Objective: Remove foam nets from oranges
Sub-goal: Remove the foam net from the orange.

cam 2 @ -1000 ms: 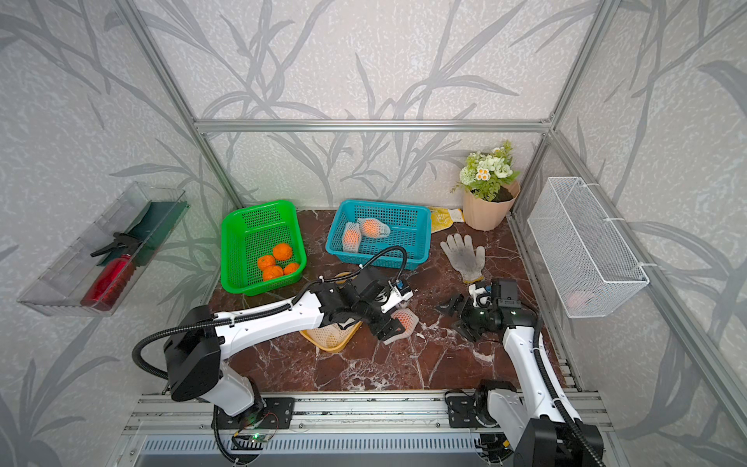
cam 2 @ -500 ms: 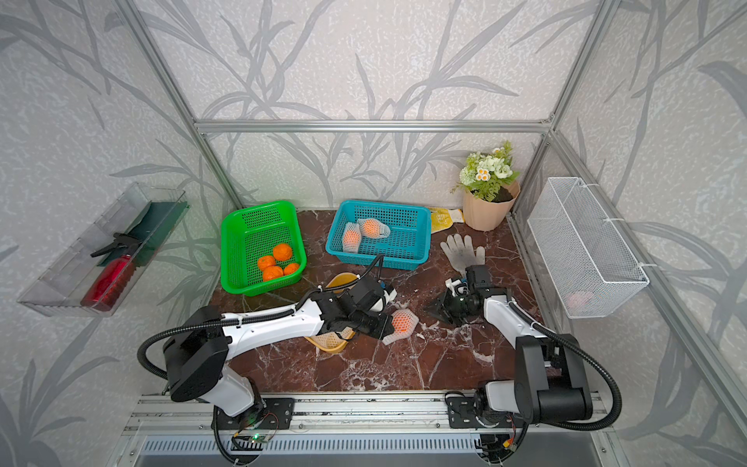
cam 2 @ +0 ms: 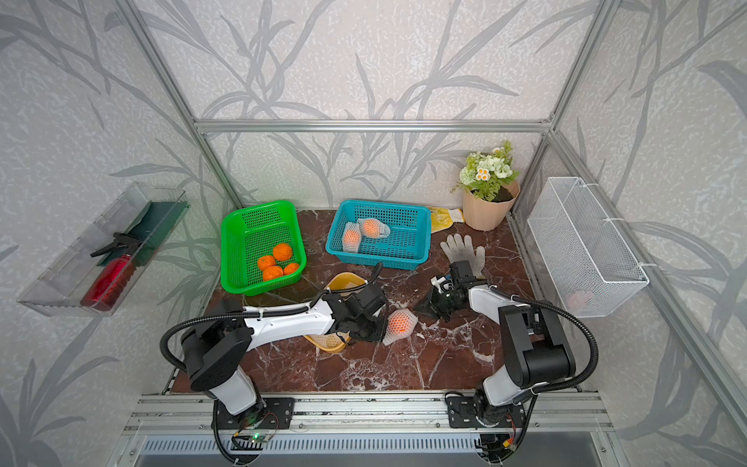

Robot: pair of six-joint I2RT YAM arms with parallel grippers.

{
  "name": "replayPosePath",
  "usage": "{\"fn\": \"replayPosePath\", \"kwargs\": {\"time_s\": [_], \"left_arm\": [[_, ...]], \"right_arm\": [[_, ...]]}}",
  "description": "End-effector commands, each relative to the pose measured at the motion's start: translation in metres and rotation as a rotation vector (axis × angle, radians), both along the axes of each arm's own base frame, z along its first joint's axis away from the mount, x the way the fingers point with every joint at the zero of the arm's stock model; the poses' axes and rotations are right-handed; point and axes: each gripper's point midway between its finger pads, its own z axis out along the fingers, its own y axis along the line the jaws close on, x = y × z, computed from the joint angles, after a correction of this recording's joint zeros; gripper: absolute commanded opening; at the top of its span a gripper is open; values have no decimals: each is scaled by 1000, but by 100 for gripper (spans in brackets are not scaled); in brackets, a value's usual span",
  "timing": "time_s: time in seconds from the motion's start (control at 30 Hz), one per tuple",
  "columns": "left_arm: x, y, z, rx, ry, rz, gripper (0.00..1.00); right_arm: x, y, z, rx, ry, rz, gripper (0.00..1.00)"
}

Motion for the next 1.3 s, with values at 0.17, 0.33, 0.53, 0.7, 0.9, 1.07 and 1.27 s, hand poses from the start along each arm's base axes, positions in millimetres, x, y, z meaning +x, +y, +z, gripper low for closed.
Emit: {"fn": "replayPosePath", "kwargs": {"time_s": [0.17,0.33,0.53,0.7,0.9,1.07,1.27], "left_arm": [[28,-8,1,99,-57,-4,2],[32,-12,-3,104,-52,-18,2],[37,-16,0,12,-34,34,10],[44,-19,1,-79,-19,95,15],[45,-21,-10,-73,9,92,14],[43,-18,-18,-27,32,76,11],[35,-11,-32,54,84,44,9]], "right_arm": [[-18,2,5,29,-36,38,14],[-33,0,3,40,-37,34,14],[-40,-1,5,51,-23,15,14],[-41,1,7,77,-33,-1,15],[-41,4,11,105,-39,1,18],[-48,3,12,105,-38,-1,23],[-51,2,16,110,-47,-2,28]]}}
